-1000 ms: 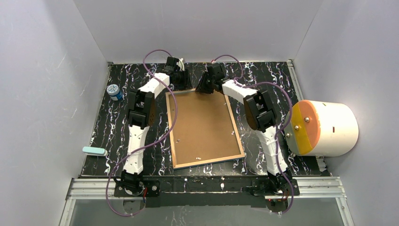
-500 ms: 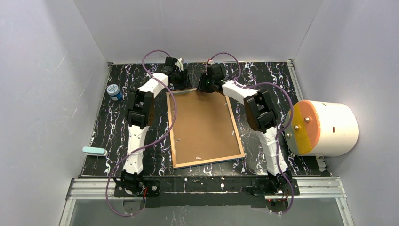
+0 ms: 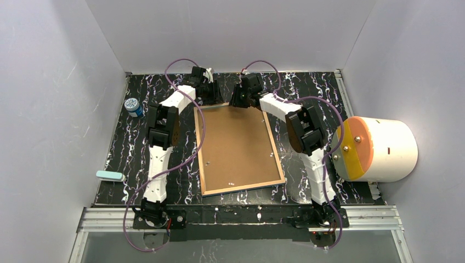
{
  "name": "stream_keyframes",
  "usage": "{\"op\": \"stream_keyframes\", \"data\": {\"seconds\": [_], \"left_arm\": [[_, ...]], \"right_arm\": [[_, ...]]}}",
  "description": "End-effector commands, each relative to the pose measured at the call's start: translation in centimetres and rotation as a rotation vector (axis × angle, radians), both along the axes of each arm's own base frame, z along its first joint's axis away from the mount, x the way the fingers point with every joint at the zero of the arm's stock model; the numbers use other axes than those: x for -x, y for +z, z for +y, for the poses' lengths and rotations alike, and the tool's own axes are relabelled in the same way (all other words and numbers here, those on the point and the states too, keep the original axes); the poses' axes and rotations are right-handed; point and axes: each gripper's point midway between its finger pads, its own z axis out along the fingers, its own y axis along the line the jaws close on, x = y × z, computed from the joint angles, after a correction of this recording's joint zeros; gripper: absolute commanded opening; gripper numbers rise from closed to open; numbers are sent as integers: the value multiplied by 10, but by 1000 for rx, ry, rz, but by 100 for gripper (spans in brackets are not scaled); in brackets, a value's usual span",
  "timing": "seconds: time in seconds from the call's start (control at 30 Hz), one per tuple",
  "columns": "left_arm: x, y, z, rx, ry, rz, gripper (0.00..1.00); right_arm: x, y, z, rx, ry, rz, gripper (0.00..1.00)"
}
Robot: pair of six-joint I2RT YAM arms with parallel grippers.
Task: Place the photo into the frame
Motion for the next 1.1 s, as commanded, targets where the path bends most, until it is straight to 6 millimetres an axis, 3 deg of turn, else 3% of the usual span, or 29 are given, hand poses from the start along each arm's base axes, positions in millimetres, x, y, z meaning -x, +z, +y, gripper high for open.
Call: {"op": "stream_keyframes", "data": {"seconds": [0.0, 0.7, 0.9, 1.07], "left_arm": [[29, -28, 10, -44, -2, 127, 45], [33, -35, 9, -35, 0, 148, 44], [37, -37, 8, -26, -1, 158, 42], [44, -40, 8, -14, 4, 175, 41]], "right_arm": [[-4, 16, -1, 9, -10, -29, 39], [-11, -21, -8, 76, -51, 15, 36], [-24, -37, -36, 160, -250, 13, 34], [-29, -45, -47, 162, -369, 35, 36]]}}
